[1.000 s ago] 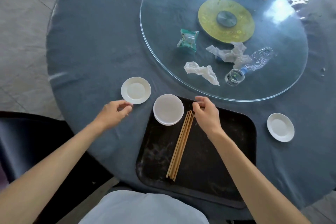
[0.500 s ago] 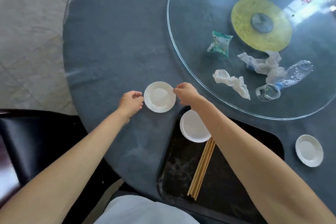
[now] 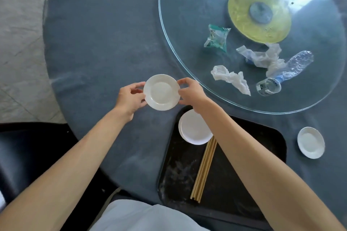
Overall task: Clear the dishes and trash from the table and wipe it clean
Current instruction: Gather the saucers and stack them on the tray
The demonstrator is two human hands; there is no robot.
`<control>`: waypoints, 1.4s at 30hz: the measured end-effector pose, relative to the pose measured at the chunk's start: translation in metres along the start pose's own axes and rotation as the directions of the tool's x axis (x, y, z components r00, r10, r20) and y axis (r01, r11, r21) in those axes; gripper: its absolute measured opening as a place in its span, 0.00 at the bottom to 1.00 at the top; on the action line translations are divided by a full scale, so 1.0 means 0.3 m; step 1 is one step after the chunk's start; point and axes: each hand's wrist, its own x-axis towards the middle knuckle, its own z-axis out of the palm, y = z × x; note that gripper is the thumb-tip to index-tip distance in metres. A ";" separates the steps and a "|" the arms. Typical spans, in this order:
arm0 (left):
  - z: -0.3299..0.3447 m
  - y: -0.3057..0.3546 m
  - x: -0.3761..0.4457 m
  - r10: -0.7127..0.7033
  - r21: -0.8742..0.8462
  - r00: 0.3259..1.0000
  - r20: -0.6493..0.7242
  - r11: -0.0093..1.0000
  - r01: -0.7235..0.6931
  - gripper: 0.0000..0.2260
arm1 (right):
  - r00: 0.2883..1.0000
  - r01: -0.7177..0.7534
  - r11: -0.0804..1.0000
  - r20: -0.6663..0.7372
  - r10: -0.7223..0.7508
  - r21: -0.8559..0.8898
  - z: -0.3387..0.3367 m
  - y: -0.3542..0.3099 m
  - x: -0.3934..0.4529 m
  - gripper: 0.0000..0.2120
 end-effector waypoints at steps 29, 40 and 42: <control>1.814 -0.292 -0.599 0.123 0.275 0.939 0.322 0.937 -0.217 0.09 | 0.837 0.155 0.779 -0.500 0.223 0.608 -1.465 1.266 -0.365 0.11; 1.935 -0.434 -0.542 0.152 0.497 0.969 0.195 0.836 -0.231 0.12 | 0.864 0.170 0.740 -0.460 0.206 0.650 -1.438 1.444 -0.216 0.20; 1.940 -0.442 -0.538 0.173 0.518 0.967 0.188 0.819 -0.247 0.12 | 0.862 0.169 0.744 -0.463 0.207 0.647 -1.437 1.447 -0.200 0.21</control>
